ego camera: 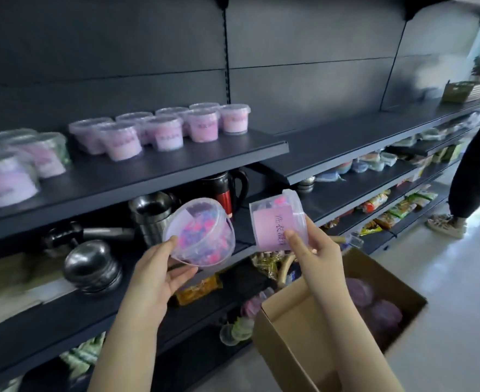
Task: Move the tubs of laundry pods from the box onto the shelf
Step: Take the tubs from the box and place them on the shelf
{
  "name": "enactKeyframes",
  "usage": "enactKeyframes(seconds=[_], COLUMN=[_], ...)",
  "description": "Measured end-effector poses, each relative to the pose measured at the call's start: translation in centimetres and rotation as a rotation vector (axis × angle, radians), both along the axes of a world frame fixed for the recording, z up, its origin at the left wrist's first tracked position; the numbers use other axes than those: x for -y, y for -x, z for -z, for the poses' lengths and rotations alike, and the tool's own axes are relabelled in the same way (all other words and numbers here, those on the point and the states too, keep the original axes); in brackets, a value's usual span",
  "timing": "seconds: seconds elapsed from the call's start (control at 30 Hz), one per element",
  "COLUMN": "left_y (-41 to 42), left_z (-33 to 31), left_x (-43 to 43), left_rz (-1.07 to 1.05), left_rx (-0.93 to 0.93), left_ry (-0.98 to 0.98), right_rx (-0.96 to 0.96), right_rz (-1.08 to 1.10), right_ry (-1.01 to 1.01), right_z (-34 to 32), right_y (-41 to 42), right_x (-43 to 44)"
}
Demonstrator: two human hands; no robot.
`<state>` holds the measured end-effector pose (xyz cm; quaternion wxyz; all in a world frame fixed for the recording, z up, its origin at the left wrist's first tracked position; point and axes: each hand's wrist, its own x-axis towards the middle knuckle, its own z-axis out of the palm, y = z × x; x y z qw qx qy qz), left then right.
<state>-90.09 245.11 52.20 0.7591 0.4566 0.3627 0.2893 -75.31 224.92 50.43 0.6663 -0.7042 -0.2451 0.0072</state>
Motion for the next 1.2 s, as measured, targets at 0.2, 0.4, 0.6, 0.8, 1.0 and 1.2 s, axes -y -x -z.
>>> enactKeyframes(seconds=[0.2,0.4,0.6,0.8,1.0,1.2], left_y=[4.8,5.7,3.1,0.2,-2.7,-3.2], left_z=[-3.0,-6.8,-9.8,-11.0,-10.4,-9.2], left_x=[-5.8,-10.7,-15.5,-19.8,-21.2,-21.1], left_rz=[-0.095,-0.204,-0.248,-0.327,-0.387,-0.442], left_rx=[0.051,0.02,-0.011,-0.156,-0.307,-0.52], left_ry=[-0.063,-0.272,-0.302,-0.366,-0.468,-0.704], right_rx=[0.098,0.229,0.43,0.642,0.771,0.763], right_rz=[-0.129,-0.192,-0.242,-0.375,-0.489,-0.575], right_ry=[0.002,0.024,0.083,0.29,0.348,0.309], right_z=[-2.5,-6.2,-10.1,-12.3,-11.7,-10.6], right_y=[2.9,1.9,-1.6,-6.6,-9.5,-11.1], right_x=[-6.6,-12.2,-17.6,-23.2,-26.3,-28.3])
